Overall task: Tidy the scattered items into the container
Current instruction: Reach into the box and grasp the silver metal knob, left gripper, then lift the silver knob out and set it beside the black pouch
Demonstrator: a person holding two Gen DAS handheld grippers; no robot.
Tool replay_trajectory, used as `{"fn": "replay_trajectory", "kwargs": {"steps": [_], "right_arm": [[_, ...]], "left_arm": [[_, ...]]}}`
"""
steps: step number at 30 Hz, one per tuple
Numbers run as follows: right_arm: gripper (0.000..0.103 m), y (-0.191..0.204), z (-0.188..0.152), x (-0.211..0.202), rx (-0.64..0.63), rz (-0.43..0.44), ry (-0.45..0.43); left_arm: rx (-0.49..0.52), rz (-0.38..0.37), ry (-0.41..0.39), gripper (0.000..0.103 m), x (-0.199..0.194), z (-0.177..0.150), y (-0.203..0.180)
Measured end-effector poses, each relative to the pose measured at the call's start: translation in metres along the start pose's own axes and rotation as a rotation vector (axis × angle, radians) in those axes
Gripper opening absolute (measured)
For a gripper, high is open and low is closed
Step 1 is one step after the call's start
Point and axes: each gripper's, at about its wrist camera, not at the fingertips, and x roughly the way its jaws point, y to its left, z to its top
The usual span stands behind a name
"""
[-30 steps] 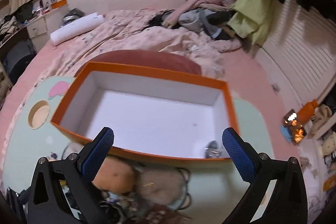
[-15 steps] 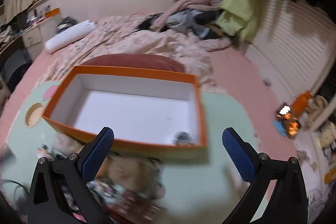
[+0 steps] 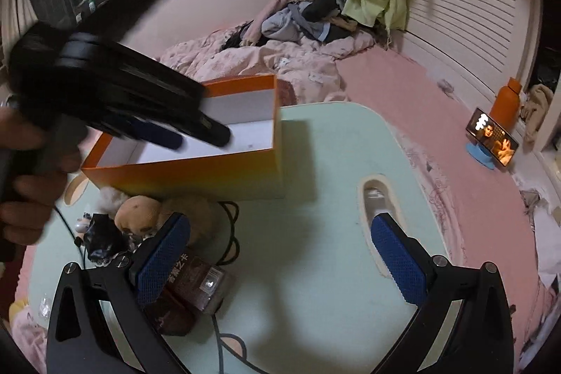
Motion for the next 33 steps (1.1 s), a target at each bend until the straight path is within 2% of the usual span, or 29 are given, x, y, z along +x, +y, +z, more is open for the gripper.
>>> {"fn": "replay_trajectory", "kwargs": {"steps": [5,10,11,13,14,15,17,20,21,22,24,26,29,33], "right_arm": [[0.103,-0.012,-0.003,-0.002,0.05,0.03,0.0],[0.103,-0.012,-0.006,-0.003,0.061,0.039,0.0],[0.103,-0.01,-0.006,-0.003,0.057,0.036,-0.002],[0.103,-0.007,-0.006,-0.002,0.048,0.031,-0.002],[0.103,-0.007,-0.006,-0.002,0.048,0.03,-0.001],[0.103,-0.007,-0.007,-0.002,0.05,0.03,-0.001],[0.103,-0.007,-0.007,-0.002,0.058,0.028,-0.005],[0.103,-0.008,-0.006,-0.002,0.064,0.023,-0.008],[0.103,-0.009,-0.006,-0.002,0.068,0.023,-0.007],[0.103,-0.009,-0.007,-0.002,0.071,0.022,-0.008],[0.103,-0.011,-0.007,-0.002,0.08,0.02,-0.008],[0.103,-0.013,-0.007,0.0,0.089,0.02,-0.004],[0.103,-0.014,-0.006,0.002,0.099,0.026,0.002],[0.103,-0.013,-0.006,0.001,0.094,0.024,-0.003]], "left_arm": [[-0.016,-0.097,0.034,0.059,0.011,0.003,-0.007],[-0.017,-0.068,0.079,0.06,0.031,0.002,0.0],[-0.009,-0.059,0.065,0.06,0.03,0.002,0.0],[0.03,0.024,0.044,0.059,0.027,0.0,-0.005],[0.061,0.097,0.035,0.059,0.028,-0.002,-0.009],[0.081,0.129,0.023,0.062,0.027,-0.002,-0.01],[0.083,0.116,0.025,0.062,0.025,-0.003,-0.004],[0.052,0.109,0.018,0.05,0.02,-0.002,0.01],[0.042,0.1,0.018,0.038,0.018,-0.001,0.015],[0.032,0.078,0.017,0.021,0.015,0.0,0.021],[0.039,0.095,-0.002,0.005,0.007,-0.001,0.026],[0.048,0.123,-0.03,0.004,-0.001,0.001,0.03],[0.024,0.07,-0.06,0.004,-0.019,0.003,0.04],[0.019,0.051,-0.102,0.004,-0.041,0.005,0.044]]}}
